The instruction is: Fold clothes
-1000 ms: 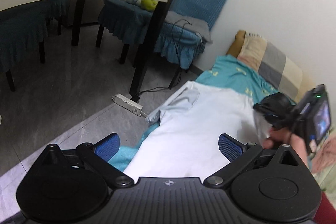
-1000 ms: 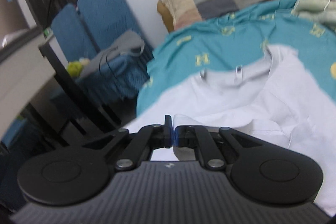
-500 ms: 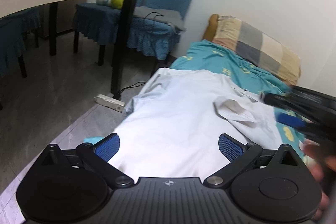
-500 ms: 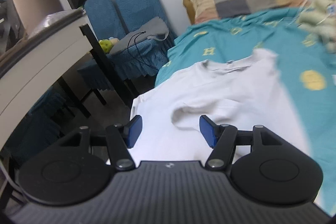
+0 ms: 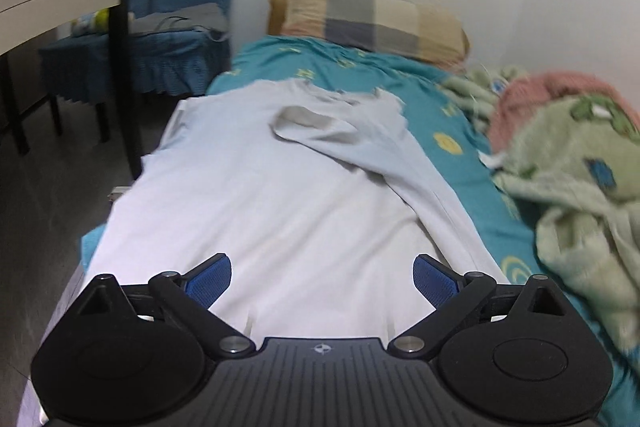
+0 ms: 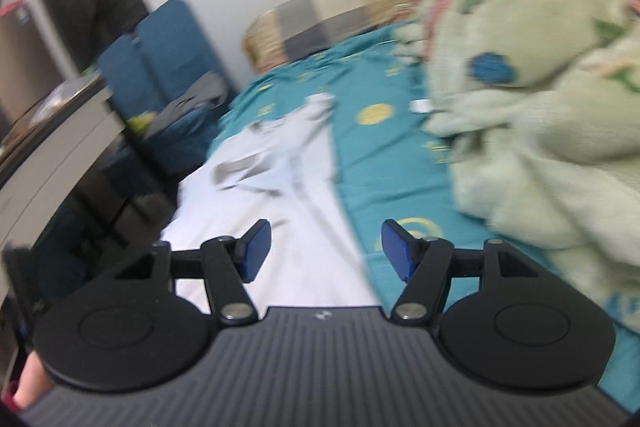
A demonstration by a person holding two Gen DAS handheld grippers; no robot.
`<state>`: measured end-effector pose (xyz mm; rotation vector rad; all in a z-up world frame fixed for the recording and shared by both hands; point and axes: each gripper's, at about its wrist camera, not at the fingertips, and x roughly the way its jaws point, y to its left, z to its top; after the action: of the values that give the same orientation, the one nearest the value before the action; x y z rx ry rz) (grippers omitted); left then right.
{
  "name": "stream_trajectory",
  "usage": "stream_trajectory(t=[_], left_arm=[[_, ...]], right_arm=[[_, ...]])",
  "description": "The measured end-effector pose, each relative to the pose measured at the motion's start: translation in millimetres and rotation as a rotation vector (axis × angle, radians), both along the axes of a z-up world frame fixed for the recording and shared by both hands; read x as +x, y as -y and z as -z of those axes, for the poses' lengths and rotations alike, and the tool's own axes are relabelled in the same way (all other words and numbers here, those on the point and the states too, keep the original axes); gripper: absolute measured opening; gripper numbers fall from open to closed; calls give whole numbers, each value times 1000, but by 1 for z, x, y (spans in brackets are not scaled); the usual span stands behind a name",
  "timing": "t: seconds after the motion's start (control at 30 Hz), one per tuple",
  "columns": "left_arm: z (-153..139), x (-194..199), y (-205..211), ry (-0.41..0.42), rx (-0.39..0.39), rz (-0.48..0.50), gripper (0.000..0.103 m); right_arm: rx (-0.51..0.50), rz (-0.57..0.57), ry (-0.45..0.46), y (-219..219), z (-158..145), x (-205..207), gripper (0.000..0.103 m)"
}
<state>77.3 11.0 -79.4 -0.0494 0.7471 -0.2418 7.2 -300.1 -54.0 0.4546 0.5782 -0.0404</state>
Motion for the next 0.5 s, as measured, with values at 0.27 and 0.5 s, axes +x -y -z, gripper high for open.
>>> stream_trajectory(t=[0.27,0.5], left_arm=[[9,-28,74,-180,-90,172,81],[45,-52,153,-353,-163,285,66]], right_arm=[[111,111,11,58,12,3,65],[165,157,23,85,15,-6,65]])
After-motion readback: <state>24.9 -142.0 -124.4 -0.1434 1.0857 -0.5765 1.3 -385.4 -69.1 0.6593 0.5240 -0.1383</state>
